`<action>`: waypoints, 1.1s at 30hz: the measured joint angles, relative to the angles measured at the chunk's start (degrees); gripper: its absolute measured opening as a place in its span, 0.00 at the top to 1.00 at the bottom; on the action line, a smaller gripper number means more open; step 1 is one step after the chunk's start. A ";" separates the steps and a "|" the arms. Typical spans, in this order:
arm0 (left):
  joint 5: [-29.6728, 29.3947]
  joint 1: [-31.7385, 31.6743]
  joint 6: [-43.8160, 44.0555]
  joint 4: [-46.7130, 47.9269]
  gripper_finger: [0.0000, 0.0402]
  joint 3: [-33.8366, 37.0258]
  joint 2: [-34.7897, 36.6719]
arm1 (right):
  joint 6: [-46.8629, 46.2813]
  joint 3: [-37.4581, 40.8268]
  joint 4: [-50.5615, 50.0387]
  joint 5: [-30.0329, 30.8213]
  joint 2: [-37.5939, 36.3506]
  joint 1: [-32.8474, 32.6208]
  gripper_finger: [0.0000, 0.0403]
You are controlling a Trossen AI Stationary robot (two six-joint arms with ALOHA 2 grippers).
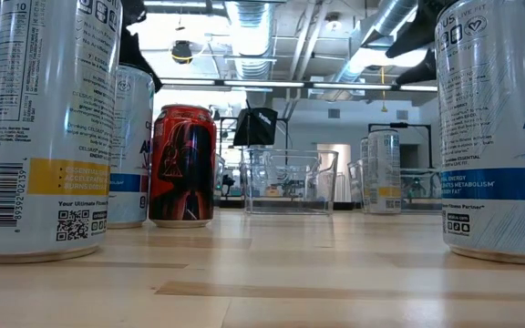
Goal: Sort soda cans
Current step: Put the white-yellow soda can into the right transparent bin
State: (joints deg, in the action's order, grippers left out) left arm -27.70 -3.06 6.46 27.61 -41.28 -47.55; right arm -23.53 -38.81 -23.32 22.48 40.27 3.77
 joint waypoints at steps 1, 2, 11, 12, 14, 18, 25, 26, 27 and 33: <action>-0.04 -0.38 0.48 0.97 0.43 0.00 0.00 | -0.02 0.00 0.13 0.02 0.36 0.02 0.06; -0.28 -0.86 0.91 1.84 0.41 0.00 0.00 | -0.01 0.00 0.33 0.01 0.70 0.02 0.06; -4.06 -6.00 5.67 6.70 0.34 -0.18 0.00 | 0.02 0.00 2.77 0.04 3.25 0.07 0.06; -3.89 -6.63 6.40 8.33 0.34 -0.65 -0.02 | 0.03 0.00 2.78 0.04 3.26 0.07 0.06; -3.46 -7.63 7.47 11.35 0.34 -1.87 -0.02 | 0.02 0.00 2.82 0.04 3.23 0.14 0.06; -2.62 -8.82 7.95 14.96 0.34 -3.15 0.00 | 0.09 0.00 2.86 0.04 3.23 0.57 0.06; -0.59 -9.82 6.79 16.06 0.34 -3.15 -0.42 | 0.18 0.00 2.83 0.05 3.23 1.29 0.06; 0.03 -9.98 6.46 15.99 0.34 -3.16 -0.37 | 0.18 0.00 2.83 0.07 3.23 1.28 0.06; 0.77 -10.18 6.37 15.99 0.34 -3.17 -0.35 | 0.18 0.00 2.83 0.04 3.23 1.27 0.06; 3.91 -11.40 5.09 15.72 0.34 -3.17 -0.38 | 0.11 0.00 2.83 0.04 3.23 1.27 0.06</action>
State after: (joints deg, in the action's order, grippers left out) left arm -23.79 -14.46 11.55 43.33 -44.45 -47.93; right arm -23.42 -38.81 -20.49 22.52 43.51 5.04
